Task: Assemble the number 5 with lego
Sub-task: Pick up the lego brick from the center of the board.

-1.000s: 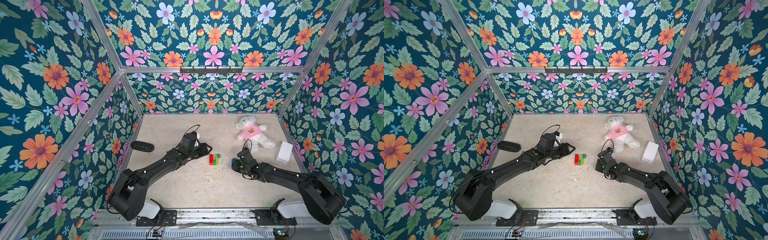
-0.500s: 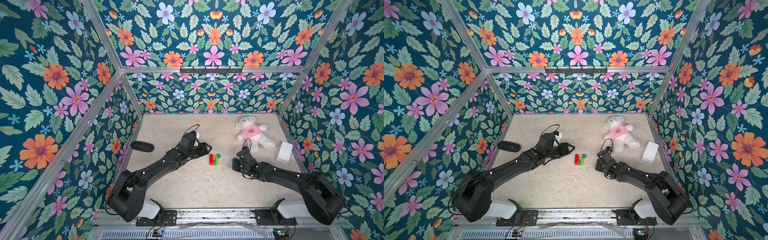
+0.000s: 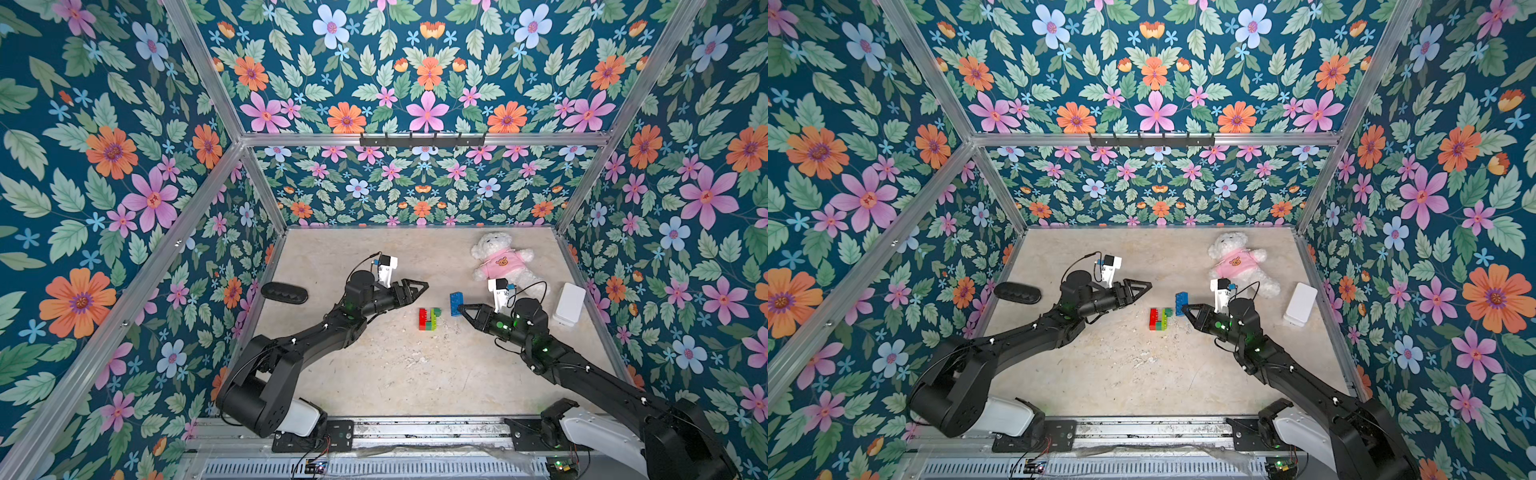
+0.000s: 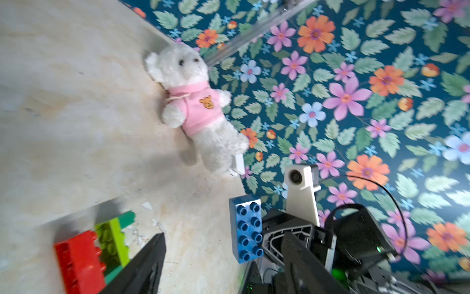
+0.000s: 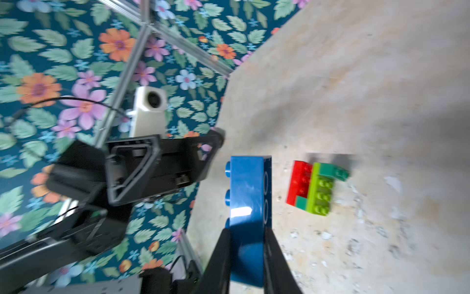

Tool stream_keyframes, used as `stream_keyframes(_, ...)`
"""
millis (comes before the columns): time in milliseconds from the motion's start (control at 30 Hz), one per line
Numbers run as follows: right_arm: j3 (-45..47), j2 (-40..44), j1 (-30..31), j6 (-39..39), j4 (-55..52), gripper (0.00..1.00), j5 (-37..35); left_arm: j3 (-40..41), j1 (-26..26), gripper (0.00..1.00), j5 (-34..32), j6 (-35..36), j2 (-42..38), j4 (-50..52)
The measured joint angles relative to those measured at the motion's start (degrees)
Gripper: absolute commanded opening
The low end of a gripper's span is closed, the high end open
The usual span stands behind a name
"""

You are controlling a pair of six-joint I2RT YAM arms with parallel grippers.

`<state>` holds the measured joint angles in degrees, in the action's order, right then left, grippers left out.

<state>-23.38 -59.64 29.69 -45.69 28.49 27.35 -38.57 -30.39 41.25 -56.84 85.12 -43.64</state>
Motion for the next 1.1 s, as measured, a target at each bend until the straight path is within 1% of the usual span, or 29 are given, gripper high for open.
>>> stream_keyframes(167, 1.1, 1.0, -0.1, -4.9, 9.5, 0.17, 8.5, 2.0, -0.6, 0.78, 5.7, -9.4, 6.7, -20.6)
stream_keyframes(267, 1.4, 1.4, -0.1, -7.5, 13.0, 0.17, 11.1, 2.0, -1.7, 0.78, 8.4, -13.7, 9.0, -30.8)
stream_keyframes(400, 1.9, 0.9, -0.1, -10.5, 17.4, 0.17, 14.0, 0.8, -3.3, 0.77, 10.1, -16.1, 10.1, -38.0)
stream_keyframes(500, 2.2, 0.5, -0.1, -11.9, 20.0, 0.17, 15.3, -0.2, -4.6, 0.75, 11.0, -17.0, 10.4, -40.9)
stream_keyframes(567, 2.3, 0.3, -0.1, -13.6, 22.1, 0.17, 16.3, -0.7, -5.3, 0.71, 11.4, -17.7, 10.6, -41.9)
stream_keyframes(667, 2.5, 0.0, -0.1, -14.9, 24.7, 0.17, 17.5, -1.4, -6.1, 0.64, 12.3, -18.1, 11.2, -42.8)
stream_keyframes(733, 2.6, -0.3, -0.1, -16.0, 25.9, 0.17, 17.6, -2.1, -6.8, 0.55, 12.7, -18.9, 11.8, -43.5)
stream_keyframes(867, 2.8, -1.1, -0.1, -17.5, 28.3, 0.18, 17.8, -2.7, -8.0, 0.29, 13.7, -19.9, 12.6, -45.3)
stream_keyframes(933, 2.8, -1.4, -0.2, -17.2, 29.0, 0.22, 18.2, -2.7, -7.9, 0.18, 14.2, -21.7, 12.8, -46.2)
stream_keyframes(967, 2.8, -1.5, -0.2, -17.2, 29.6, 0.27, 18.3, -2.8, -7.9, 0.13, 14.2, -22.6, 12.8, -46.7)
stream_keyframes(1033, 2.8, -1.3, -0.2, -17.3, 29.5, 0.43, 18.2, -2.8, -7.8, 0.11, 14.2, -22.9, 12.8, -47.7)
stream_keyframes(1067, 2.7, -0.9, -0.5, -17.7, 28.2, 0.49, 18.2, -2.8, -7.7, 0.08, 14.2, -22.3, 12.7, -47.6)
stream_keyframes(1100, 2.5, -0.2, -0.7, -17.2, 26.6, 0.52, 18.1, -2.8, -7.5, 0.06, 14.1, -22.3, 12.7, -47.1)
